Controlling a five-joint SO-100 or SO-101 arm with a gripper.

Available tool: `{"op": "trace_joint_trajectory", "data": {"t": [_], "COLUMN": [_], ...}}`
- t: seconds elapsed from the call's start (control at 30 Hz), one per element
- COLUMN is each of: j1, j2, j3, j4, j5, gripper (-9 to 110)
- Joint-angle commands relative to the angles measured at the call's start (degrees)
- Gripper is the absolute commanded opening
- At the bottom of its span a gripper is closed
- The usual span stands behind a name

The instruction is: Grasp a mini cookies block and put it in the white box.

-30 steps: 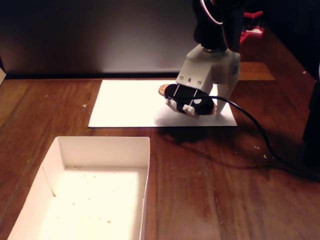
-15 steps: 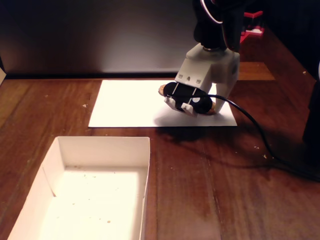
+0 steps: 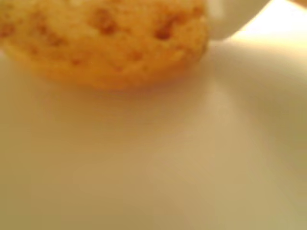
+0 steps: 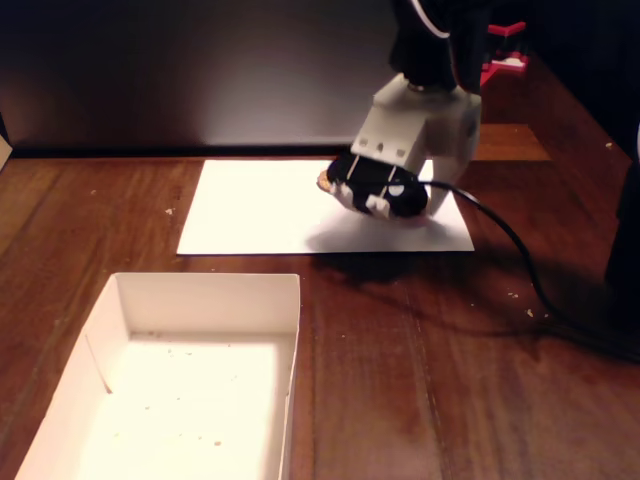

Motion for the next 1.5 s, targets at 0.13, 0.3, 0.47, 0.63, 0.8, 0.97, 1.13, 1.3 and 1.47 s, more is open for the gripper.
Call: {"op": "trace_joint_trajectory", "data": {"t": [0.13, 0.3, 0.47, 0.63, 0.8, 0.97, 1.13, 1.3, 1.47], "j1": [-0.7, -1.6, -4.5, -10.7, -18.8, -28.6, -36.5, -40.9, -42.0], "j2": [19.1, 26.1, 30.5, 31.8, 31.0, 28.0, 21.8, 15.9, 9.0], "j3": [-3.9, -7.7, -13.5, -20.1, -23.6, -25.5, -29.3, -32.1, -34.6], "j4": [2.0, 4.9, 7.4, 9.3, 9.8, 9.8, 9.8, 7.5, 4.7], "j5": [-3.1, -5.7, -9.6, -14.4, -18.6, -20.0, -17.7, -14.2, -10.0], "gripper": [22, 22, 22, 22, 23, 23, 23, 23, 23]}}
